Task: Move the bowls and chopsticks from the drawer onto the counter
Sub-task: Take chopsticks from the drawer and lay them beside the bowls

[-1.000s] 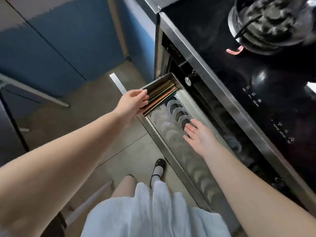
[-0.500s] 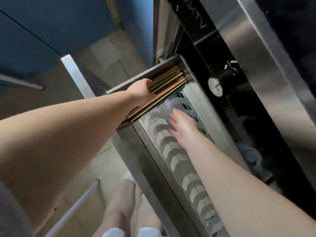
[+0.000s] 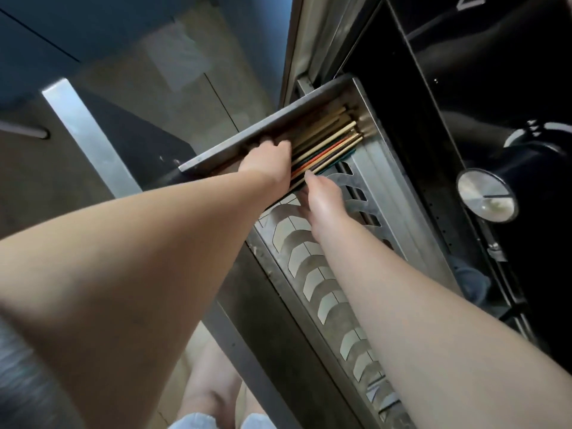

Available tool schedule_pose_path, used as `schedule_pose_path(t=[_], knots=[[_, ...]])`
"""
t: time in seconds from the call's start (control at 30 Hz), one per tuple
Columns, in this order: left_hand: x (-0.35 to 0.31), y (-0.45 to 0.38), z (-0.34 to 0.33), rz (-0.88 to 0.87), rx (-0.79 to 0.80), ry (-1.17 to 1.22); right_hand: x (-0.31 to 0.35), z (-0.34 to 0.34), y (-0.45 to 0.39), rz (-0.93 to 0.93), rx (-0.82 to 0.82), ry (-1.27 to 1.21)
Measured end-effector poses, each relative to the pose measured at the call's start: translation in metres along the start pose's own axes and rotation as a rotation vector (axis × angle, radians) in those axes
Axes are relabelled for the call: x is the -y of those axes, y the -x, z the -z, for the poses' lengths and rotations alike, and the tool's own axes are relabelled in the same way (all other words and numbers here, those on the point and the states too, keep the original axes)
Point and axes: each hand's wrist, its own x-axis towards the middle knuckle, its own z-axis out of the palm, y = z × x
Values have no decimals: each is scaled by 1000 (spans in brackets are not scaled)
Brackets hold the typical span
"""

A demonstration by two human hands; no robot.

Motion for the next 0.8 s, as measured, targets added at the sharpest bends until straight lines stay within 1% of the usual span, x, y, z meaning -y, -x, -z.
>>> schedule_pose_path(t=[0.2, 0.4, 0.6, 0.8], knots=[[-7, -5, 5, 36, 2, 6, 6, -4, 8, -91, -7, -81], [-10, -9, 0, 16, 161, 51, 0, 0, 5, -129, -2, -183], [-15, -11, -1, 73, 238, 184, -4, 5, 3, -136, 23, -186], [-23, -14, -2, 84, 236, 163, -4, 6, 2, -103, 19, -94]])
